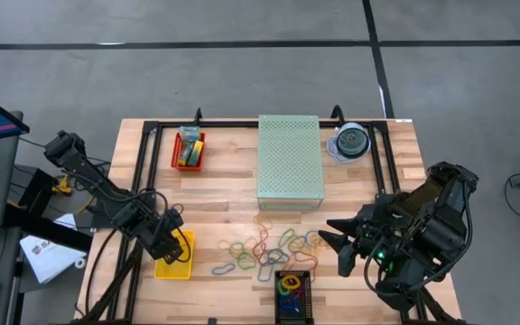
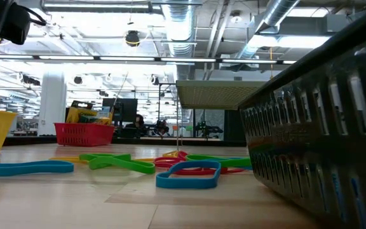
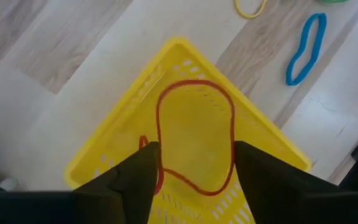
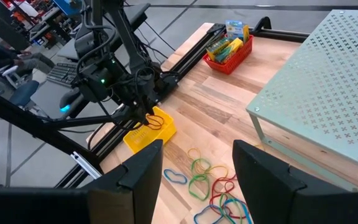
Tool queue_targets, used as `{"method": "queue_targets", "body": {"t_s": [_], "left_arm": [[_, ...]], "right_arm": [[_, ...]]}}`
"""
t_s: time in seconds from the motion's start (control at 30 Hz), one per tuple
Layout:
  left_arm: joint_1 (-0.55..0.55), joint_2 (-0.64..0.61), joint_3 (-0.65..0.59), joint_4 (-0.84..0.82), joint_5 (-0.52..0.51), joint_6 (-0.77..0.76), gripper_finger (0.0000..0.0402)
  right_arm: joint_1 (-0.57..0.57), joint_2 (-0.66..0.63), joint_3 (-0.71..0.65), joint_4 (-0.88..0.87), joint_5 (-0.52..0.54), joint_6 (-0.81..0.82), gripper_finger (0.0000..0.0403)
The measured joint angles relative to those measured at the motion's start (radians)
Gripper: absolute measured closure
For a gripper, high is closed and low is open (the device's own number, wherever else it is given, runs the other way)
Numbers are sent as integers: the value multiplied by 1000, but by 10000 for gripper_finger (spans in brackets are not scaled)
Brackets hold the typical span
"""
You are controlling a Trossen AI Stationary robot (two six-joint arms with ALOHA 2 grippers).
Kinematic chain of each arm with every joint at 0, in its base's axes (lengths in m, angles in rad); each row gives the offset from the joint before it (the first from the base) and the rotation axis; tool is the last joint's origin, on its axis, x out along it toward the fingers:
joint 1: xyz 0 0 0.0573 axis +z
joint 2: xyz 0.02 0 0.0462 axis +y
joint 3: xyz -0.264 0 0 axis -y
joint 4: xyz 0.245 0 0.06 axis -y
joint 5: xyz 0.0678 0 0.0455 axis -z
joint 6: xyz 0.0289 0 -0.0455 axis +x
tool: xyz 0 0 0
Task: Pick & Place Office Desk Supplies
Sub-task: Put the red rubber band into the yellow bin, then put the green rubber band into the yellow bin
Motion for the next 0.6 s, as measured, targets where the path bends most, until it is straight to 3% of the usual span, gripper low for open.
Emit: {"method": "queue_targets", "body": {"t_s": [0.47, 0.6], "left_arm": [[0, -56, 0, 69, -27, 32, 183], [0, -112, 0, 151, -82, 77, 183]], "right_arm": [[0, 0, 0, 0, -1, 0, 212], [0, 0, 0, 0, -1, 0, 212]]}}
